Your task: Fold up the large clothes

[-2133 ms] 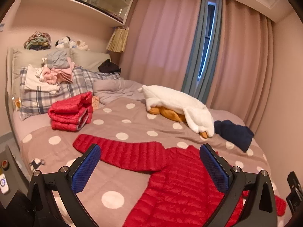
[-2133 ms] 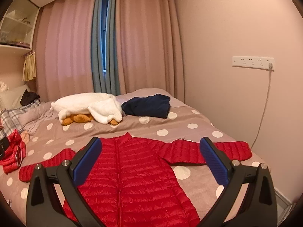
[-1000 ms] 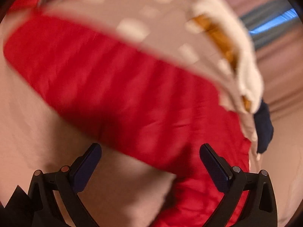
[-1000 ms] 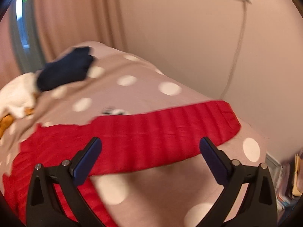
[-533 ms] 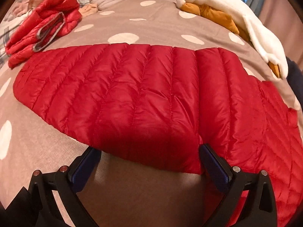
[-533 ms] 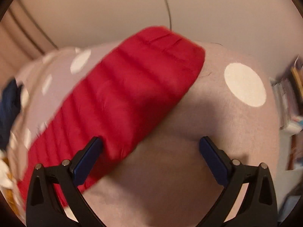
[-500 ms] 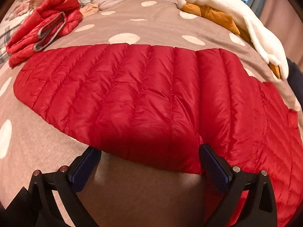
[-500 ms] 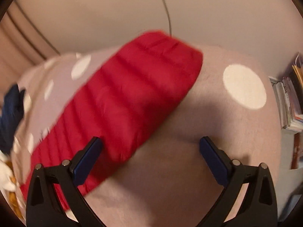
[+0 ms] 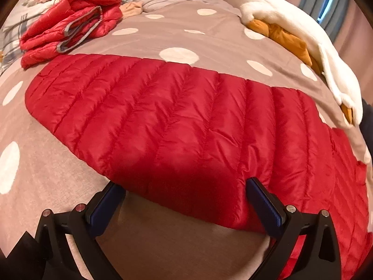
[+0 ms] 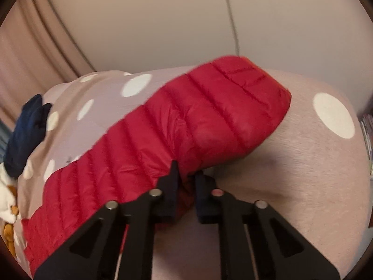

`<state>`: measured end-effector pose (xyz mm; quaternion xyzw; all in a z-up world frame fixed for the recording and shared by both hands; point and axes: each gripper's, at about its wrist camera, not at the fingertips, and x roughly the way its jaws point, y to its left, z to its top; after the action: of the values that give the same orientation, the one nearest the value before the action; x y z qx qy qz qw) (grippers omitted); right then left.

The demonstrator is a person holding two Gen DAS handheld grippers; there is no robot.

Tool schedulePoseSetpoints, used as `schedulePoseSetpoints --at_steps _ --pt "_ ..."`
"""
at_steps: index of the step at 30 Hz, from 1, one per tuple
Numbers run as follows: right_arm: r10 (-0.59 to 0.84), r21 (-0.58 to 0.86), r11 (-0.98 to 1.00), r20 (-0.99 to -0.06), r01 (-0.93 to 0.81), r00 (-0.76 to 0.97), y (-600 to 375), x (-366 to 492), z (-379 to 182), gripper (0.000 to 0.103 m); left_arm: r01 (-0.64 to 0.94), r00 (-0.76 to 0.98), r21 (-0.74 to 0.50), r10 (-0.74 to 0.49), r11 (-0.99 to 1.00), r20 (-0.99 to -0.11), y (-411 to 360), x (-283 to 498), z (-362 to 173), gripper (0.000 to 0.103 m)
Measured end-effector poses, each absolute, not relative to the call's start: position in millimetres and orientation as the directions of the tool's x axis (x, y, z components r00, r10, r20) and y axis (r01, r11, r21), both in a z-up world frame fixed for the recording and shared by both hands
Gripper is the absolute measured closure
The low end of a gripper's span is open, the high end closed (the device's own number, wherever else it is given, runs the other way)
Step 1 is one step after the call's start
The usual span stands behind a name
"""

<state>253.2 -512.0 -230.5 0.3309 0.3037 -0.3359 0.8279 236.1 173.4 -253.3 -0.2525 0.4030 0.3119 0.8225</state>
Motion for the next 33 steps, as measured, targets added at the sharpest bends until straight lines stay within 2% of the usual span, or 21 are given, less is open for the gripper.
schedulePoseSetpoints --at_steps 4,8,11,17,20,24,28,31,32,33 --pt "-0.305 0.428 0.657 -0.602 0.621 0.738 -489.0 247.2 -194.5 0.094 -0.717 0.469 -0.146 0.317 0.682 -0.824 170.8 238.9 -253.8 0.0" --pt "-0.236 0.33 0.849 -0.459 0.411 0.856 -409.0 266.7 -142.3 0.094 -0.717 0.473 -0.167 0.295 0.677 -0.83 177.5 238.1 -251.4 0.0" --pt "-0.119 0.234 0.944 -0.418 0.233 0.901 -327.5 275.4 -125.1 0.095 -0.746 0.452 -0.163 0.311 0.646 -0.836 188.4 230.1 -249.9 0.001" --pt "0.081 0.049 0.997 -0.431 -0.066 0.899 -176.2 283.7 -137.2 0.095 -0.778 0.499 -0.292 0.266 0.557 -0.824 227.1 214.7 -248.4 0.001" --pt "0.192 0.054 0.98 -0.476 -0.189 0.858 -118.7 288.0 -148.6 0.095 -0.773 0.524 -0.344 0.231 0.533 -0.819 237.9 212.5 -248.3 0.002" --pt "0.231 0.027 0.966 -0.525 -0.255 0.819 -72.4 286.3 -183.3 0.096 -0.774 0.521 -0.336 0.238 0.537 -0.82 241.7 216.8 -249.5 0.002" --pt "0.276 0.071 0.953 -0.599 -0.293 0.752 -59.8 285.4 -212.6 0.095 -0.782 0.526 -0.344 0.256 0.52 -0.811 242.8 216.9 -249.3 0.005" --pt "0.311 0.12 0.942 -0.661 -0.314 0.683 -59.5 289.4 -227.3 0.093 -0.797 0.53 -0.369 0.263 0.478 -0.806 248.7 210.3 -248.3 0.015" --pt "0.304 0.122 0.945 -0.669 -0.303 0.679 -60.3 291.4 -227.1 0.09 -0.802 0.532 -0.38 0.264 0.461 -0.804 251.6 207.7 -248.0 0.021" --pt "0.297 0.126 0.949 -0.675 -0.291 0.676 -61.7 291.0 -228.8 0.079 -0.809 0.533 -0.391 0.267 0.44 -0.803 254.2 204.6 -247.7 0.029"
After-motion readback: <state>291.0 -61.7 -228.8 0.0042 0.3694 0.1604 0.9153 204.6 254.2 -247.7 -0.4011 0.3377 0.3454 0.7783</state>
